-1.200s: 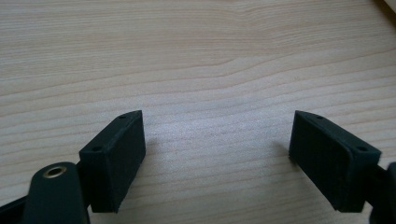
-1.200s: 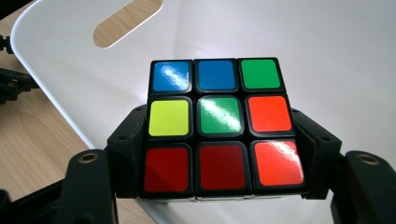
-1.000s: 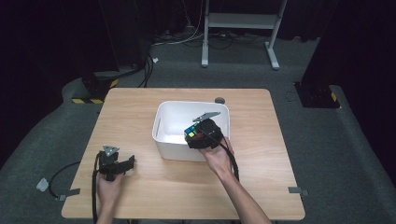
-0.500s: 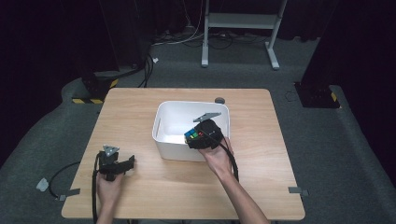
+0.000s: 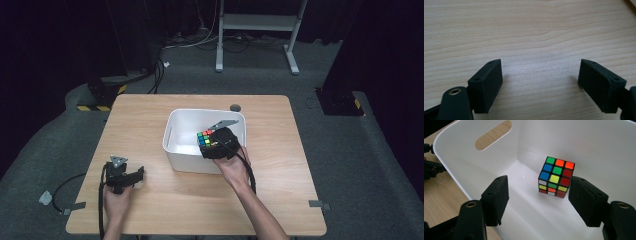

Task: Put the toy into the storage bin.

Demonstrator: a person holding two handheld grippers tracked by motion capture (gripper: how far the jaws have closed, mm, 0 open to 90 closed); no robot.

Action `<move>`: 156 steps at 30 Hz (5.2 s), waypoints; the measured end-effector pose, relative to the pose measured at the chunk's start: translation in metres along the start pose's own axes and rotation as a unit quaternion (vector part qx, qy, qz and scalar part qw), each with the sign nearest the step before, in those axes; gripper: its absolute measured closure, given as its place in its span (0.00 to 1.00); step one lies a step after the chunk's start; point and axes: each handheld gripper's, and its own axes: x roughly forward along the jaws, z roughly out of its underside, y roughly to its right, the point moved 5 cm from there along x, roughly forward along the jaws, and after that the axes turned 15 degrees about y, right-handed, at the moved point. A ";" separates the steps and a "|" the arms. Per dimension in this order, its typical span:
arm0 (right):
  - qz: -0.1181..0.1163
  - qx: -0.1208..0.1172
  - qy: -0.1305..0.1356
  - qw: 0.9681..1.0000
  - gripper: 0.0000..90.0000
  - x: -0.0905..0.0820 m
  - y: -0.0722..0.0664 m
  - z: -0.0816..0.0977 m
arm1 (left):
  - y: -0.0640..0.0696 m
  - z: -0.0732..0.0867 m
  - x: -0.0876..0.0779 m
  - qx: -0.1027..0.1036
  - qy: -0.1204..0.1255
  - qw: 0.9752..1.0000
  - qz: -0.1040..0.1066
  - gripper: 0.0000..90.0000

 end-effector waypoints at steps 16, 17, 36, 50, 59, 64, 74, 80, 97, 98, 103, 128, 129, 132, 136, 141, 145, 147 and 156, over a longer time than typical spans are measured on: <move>0.000 0.002 0.012 1.000 0.37 -0.006 0.004 -0.002 | 0.000 0.000 0.000 0.000 0.000 1.000 0.000 0.22; 0.001 0.002 0.013 1.000 0.37 -0.006 0.004 -0.003 | 0.000 0.000 0.000 0.000 0.000 1.000 0.000 0.22; 0.005 0.005 0.029 1.000 0.38 -0.016 0.011 -0.008 | 0.000 0.000 0.000 0.000 0.000 1.000 0.000 0.22; 0.007 0.005 0.038 0.999 0.38 -0.021 0.015 -0.011 | 0.000 0.000 0.000 0.000 0.000 1.000 0.000 0.22; 0.007 0.009 0.044 0.999 0.39 -0.024 0.018 -0.012 | 0.000 0.000 0.000 0.000 0.000 1.000 0.000 0.22; 0.007 0.009 0.047 0.999 0.39 -0.026 0.019 -0.012 | 0.000 0.000 0.000 0.000 0.000 1.000 0.000 0.22; 0.010 0.008 0.056 0.998 0.39 -0.033 0.023 -0.016 | 0.000 0.000 0.000 0.000 0.000 1.000 0.000 0.22; 0.013 0.010 0.060 0.998 0.39 -0.037 0.026 -0.017 | 0.000 0.000 0.000 0.000 0.000 1.000 0.000 0.22; 0.020 0.004 0.073 0.997 0.39 -0.047 0.034 -0.017 | 0.000 0.000 0.000 0.002 -0.001 1.000 0.000 0.22; 0.020 0.007 0.073 0.997 0.39 -0.048 0.034 -0.017 | 0.000 0.000 0.000 0.002 -0.001 1.000 0.000 0.22; 0.024 0.009 0.077 0.997 0.39 -0.052 0.038 -0.016 | 0.000 0.000 0.000 0.001 -0.001 1.000 0.001 0.22; 0.034 0.018 0.093 0.995 0.40 -0.068 0.050 -0.010 | 0.000 0.000 0.000 0.002 -0.001 1.000 0.002 0.22; 0.034 0.018 0.093 0.995 0.40 -0.068 0.050 -0.010 | 0.000 0.000 0.000 0.002 -0.001 1.000 0.002 0.22; 0.035 0.018 0.094 0.995 0.40 -0.069 0.050 -0.009 | 0.000 0.000 -0.001 0.002 -0.001 1.000 0.002 0.22; 0.036 0.020 0.097 0.994 0.40 -0.072 0.052 -0.008 | 0.000 0.000 0.000 0.002 -0.001 1.000 0.002 0.22; 0.042 0.017 0.099 0.994 0.40 -0.075 0.054 -0.008 | 0.000 0.000 0.000 0.002 -0.001 1.000 0.001 0.22; 0.044 0.020 0.107 0.993 0.40 -0.080 0.057 -0.007 | 0.000 0.000 0.000 0.002 -0.001 1.000 0.002 0.22; 0.046 0.024 0.112 0.992 0.40 -0.083 0.060 -0.006 | 0.000 0.000 0.000 0.002 -0.001 1.000 0.002 0.22; 0.048 0.029 0.119 0.991 0.40 -0.091 0.065 -0.005 | 0.000 0.000 0.000 0.001 -0.001 1.000 0.001 0.22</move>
